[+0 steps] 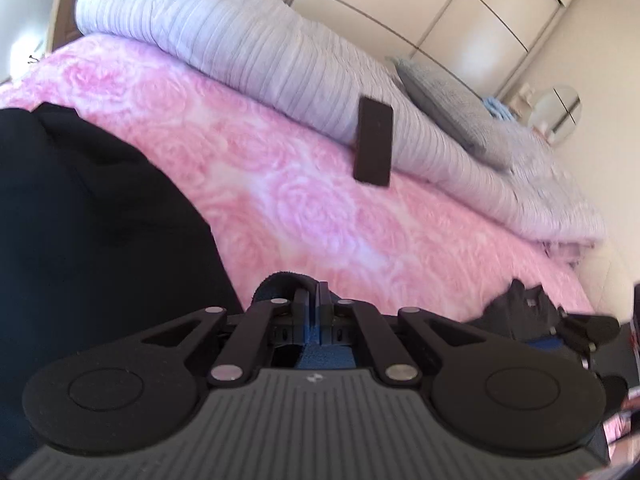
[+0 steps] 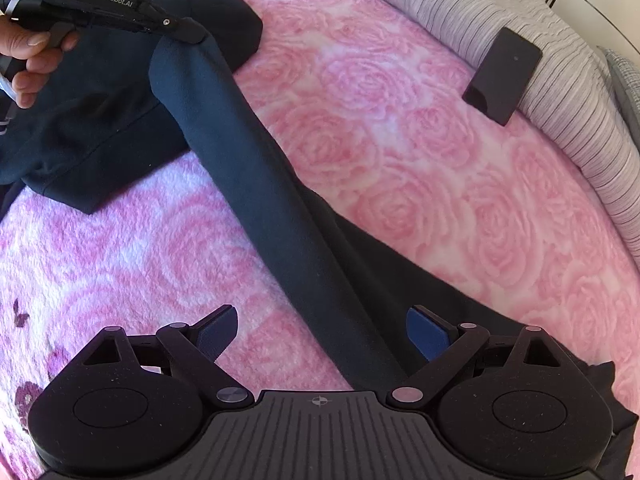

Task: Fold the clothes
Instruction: 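Carry the held sleeve with the left tool across the sweater body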

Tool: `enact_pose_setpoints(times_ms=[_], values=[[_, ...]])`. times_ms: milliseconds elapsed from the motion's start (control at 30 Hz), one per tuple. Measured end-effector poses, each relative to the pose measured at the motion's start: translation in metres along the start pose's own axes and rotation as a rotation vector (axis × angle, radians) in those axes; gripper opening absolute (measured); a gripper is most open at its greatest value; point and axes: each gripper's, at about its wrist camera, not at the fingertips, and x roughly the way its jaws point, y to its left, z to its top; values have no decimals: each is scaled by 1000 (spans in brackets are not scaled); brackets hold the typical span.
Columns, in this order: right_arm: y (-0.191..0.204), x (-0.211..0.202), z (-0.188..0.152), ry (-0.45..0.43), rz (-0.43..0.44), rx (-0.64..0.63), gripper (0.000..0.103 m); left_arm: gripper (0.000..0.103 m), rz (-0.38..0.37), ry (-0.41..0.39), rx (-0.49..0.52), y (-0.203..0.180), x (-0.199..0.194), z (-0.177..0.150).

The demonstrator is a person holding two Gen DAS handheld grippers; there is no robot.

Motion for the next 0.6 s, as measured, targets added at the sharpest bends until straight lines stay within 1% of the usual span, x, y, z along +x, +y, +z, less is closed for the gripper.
enact_pose_setpoints(times_ms=[67, 167, 267, 333, 367, 400, 467, 533, 600], values=[[2, 3, 0, 5, 5, 1, 94, 0, 5, 73, 8, 0, -3, -6], [3, 6, 3, 5, 9, 4, 94, 0, 33, 204, -2, 7, -6, -23], [5, 7, 4, 7, 11, 5, 94, 1, 56, 262, -20, 15, -9, -37], [8, 8, 5, 8, 9, 3, 94, 2, 50, 258, -45, 17, -12, -41], [8, 8, 5, 9, 8, 2, 94, 4, 42, 244, -62, 18, -14, -40], [7, 9, 3, 11, 6, 6, 94, 11, 29, 226, -81, 20, -14, -38], [9, 8, 1, 12, 5, 9, 94, 20, 3, 192, -116, 22, -15, -34], [11, 7, -1, 12, 7, 11, 94, 20, -17, 170, -138, 21, -8, -27], [13, 7, -1, 14, 7, 9, 94, 20, -53, 164, -169, 23, 2, -19]])
